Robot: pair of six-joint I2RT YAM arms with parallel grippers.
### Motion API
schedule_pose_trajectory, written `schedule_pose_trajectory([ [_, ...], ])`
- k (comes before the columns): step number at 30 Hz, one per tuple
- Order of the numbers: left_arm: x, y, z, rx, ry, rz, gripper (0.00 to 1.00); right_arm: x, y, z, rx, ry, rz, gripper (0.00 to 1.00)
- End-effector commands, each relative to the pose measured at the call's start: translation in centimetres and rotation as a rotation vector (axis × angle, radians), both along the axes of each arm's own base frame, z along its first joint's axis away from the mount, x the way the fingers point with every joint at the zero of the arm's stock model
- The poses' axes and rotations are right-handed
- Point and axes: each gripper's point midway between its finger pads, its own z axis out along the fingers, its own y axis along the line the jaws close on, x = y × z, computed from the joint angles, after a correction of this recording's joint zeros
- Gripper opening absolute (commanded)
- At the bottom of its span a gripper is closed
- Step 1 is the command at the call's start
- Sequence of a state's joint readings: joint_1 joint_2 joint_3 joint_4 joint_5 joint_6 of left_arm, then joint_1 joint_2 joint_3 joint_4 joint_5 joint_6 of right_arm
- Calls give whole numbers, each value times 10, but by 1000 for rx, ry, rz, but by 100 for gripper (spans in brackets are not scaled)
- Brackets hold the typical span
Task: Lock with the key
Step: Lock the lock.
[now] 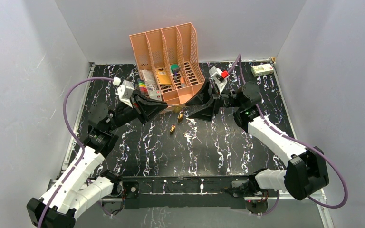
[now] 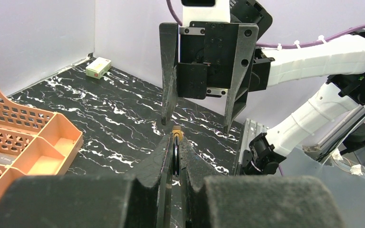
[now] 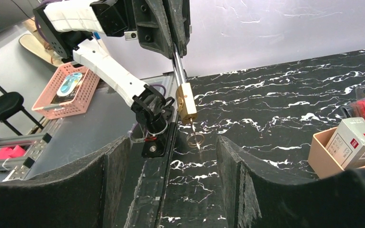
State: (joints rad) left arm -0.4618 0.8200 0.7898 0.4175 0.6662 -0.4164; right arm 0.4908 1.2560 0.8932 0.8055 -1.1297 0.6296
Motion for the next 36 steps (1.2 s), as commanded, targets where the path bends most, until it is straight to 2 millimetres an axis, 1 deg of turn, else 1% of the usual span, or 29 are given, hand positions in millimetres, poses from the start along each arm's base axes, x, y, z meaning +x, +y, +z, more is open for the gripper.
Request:
schedule_pose_trajectory([
  [1, -2, 4, 29, -37, -84, 17, 0, 0, -3, 9, 27, -53, -28, 73],
  [7, 0, 3, 27, -43, -78, 14, 0, 4, 1, 9, 27, -50, -43, 69],
  [16, 2, 2, 24, -41, -68, 12, 0, 7, 11, 4, 3, -50, -70, 55],
  [23, 3, 1, 23, -41, -64, 14, 0, 9, 15, 4, -6, -62, -82, 51],
  [28, 4, 0, 22, -39, -61, 12, 0, 10, 18, 2, -13, -63, -78, 44],
  [36, 6, -1, 20, -37, -55, 12, 0, 10, 21, 1, -17, -64, -69, 37],
])
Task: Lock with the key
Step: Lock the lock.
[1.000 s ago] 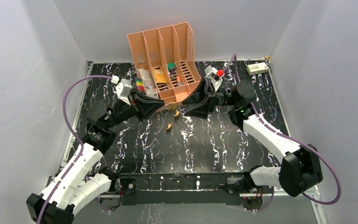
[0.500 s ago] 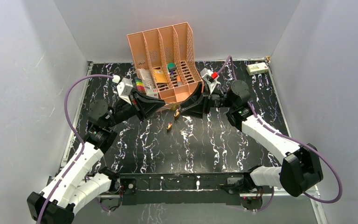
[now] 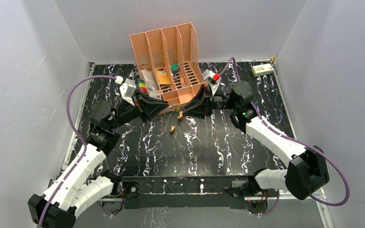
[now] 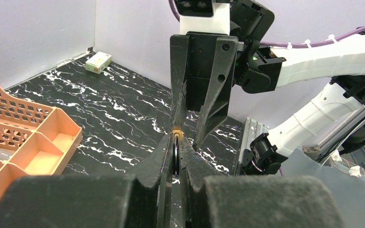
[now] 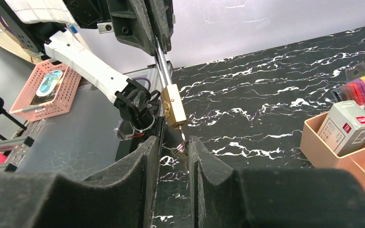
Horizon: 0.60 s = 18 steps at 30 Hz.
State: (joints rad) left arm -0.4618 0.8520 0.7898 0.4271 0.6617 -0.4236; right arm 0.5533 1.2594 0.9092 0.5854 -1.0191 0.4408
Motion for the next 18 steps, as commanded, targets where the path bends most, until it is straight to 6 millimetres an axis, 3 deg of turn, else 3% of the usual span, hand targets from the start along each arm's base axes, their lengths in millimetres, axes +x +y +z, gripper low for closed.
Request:
schedule_pose_trajectory([
  [1, -2, 3, 26, -42, -82, 9, 0, 3, 4, 22, 37, -72, -2, 36],
  [12, 1, 2, 24, -38, -76, 12, 0, 3, 6, 20, 30, -79, 2, 25],
  [18, 2, 3, 23, -34, -75, 23, 0, 5, 6, 18, 21, -74, 0, 1],
])
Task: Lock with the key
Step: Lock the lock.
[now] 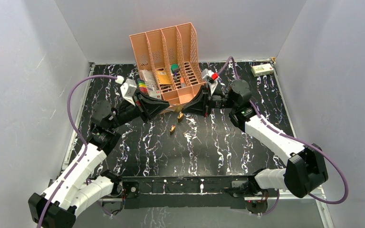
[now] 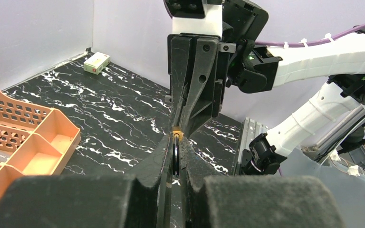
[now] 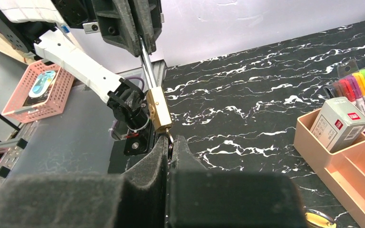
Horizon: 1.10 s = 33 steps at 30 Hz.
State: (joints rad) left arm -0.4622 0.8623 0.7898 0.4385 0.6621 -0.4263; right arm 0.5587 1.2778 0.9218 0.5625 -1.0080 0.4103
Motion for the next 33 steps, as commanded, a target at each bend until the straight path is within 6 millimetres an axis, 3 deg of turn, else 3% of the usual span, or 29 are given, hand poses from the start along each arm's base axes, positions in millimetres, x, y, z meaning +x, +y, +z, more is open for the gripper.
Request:
schedule_pose_trajectory([
  [1, 0, 4, 24, -32, -76, 26, 0, 0, 2, 22, 31, -67, 7, 0],
  [12, 1, 9, 24, -10, -86, 58, 0, -1, -1, 22, 20, -90, -10, 0],
  [33, -7, 23, 45, -6, -152, 118, 0, -11, -9, 12, 2, -102, -22, 0],
])
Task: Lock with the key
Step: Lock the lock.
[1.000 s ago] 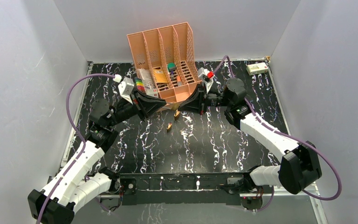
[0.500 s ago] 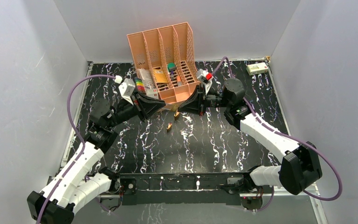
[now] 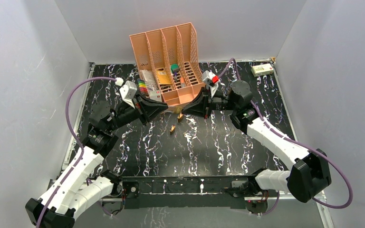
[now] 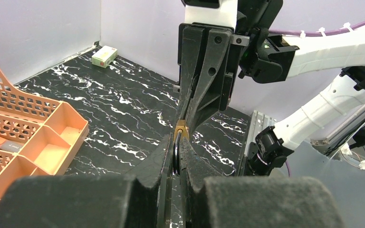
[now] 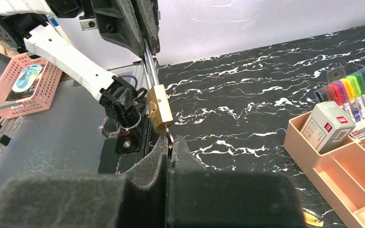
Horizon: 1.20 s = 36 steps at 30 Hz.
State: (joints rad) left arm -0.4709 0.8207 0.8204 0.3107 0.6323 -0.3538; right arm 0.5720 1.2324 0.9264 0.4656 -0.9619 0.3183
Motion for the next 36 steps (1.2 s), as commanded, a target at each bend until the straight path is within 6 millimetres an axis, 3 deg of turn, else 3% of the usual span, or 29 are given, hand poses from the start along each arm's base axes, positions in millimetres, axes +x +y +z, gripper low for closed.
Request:
schedule_pose_trajectory([
  [1, -2, 17, 47, -56, -147, 85, 0, -9, -7, 10, 16, -54, 15, 0],
  [16, -5, 26, 77, -90, -237, 134, 0, -28, -11, -12, -21, -14, 123, 0],
  [23, -1, 28, 74, -41, -240, 156, 0, -28, -12, -16, -35, -14, 121, 0],
  [27, 10, 28, 56, 50, -187, 179, 0, -19, -11, -20, -58, 5, 68, 0],
  [36, 41, 40, -32, 267, 121, 299, 0, -2, -12, -38, -137, 28, -88, 0],
])
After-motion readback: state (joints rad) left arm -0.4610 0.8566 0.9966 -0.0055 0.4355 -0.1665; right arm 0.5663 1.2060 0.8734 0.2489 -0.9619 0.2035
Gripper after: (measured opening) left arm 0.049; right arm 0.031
